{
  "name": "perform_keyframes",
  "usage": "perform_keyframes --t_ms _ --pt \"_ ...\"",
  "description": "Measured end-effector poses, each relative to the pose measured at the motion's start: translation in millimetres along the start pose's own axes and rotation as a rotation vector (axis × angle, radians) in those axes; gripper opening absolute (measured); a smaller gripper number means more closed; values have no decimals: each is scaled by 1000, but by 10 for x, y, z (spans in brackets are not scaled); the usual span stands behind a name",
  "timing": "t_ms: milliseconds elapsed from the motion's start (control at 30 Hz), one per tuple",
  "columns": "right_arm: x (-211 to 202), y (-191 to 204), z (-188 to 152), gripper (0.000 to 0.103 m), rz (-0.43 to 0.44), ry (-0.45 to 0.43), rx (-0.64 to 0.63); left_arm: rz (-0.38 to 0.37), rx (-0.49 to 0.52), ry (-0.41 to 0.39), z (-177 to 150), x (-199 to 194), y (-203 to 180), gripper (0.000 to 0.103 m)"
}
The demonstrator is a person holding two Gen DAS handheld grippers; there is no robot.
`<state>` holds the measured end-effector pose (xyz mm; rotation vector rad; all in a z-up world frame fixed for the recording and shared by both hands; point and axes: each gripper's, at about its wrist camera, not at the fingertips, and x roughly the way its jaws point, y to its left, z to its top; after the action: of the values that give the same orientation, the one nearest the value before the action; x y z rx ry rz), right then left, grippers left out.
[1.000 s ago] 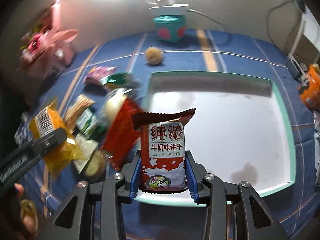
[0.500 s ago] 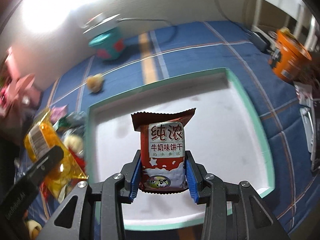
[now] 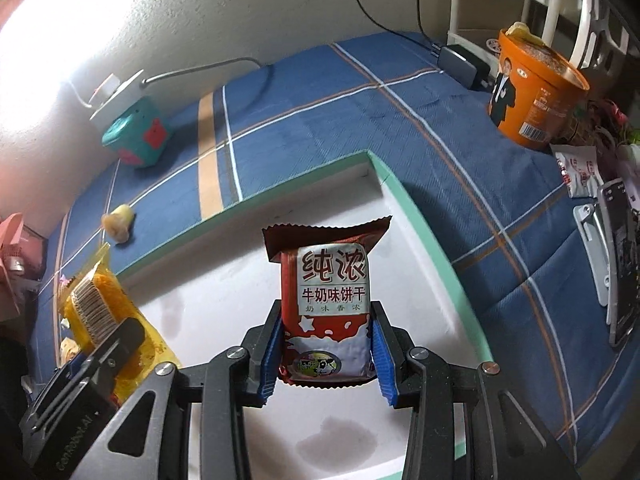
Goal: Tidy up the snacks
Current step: 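Carry both packs over the white tray and open both grippers to release them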
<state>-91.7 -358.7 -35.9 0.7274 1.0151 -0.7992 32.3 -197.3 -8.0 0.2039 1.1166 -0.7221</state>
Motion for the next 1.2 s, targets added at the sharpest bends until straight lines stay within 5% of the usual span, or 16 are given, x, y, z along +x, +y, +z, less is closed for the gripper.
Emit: perform_keyframes --t_ms 233,333,767,867,1033,1200 --pt "-23 -3 38 42 -9 -12 -5 -3 -3 0 40 -6 3 45" --pt "-26 10 26 43 7 -5 -7 -4 -10 -5 48 -50 10 67" --pt "-79 63 30 46 34 1 -35 45 -50 21 57 -145 120 70" --pt "-86 66 28 72 47 -4 -33 144 -69 16 66 -161 215 98" --pt "-74 101 32 93 48 -6 -48 228 -96 0 69 -211 381 103" --pt "-71 177 31 103 48 -14 -81 291 -99 1 61 -217 518 103"
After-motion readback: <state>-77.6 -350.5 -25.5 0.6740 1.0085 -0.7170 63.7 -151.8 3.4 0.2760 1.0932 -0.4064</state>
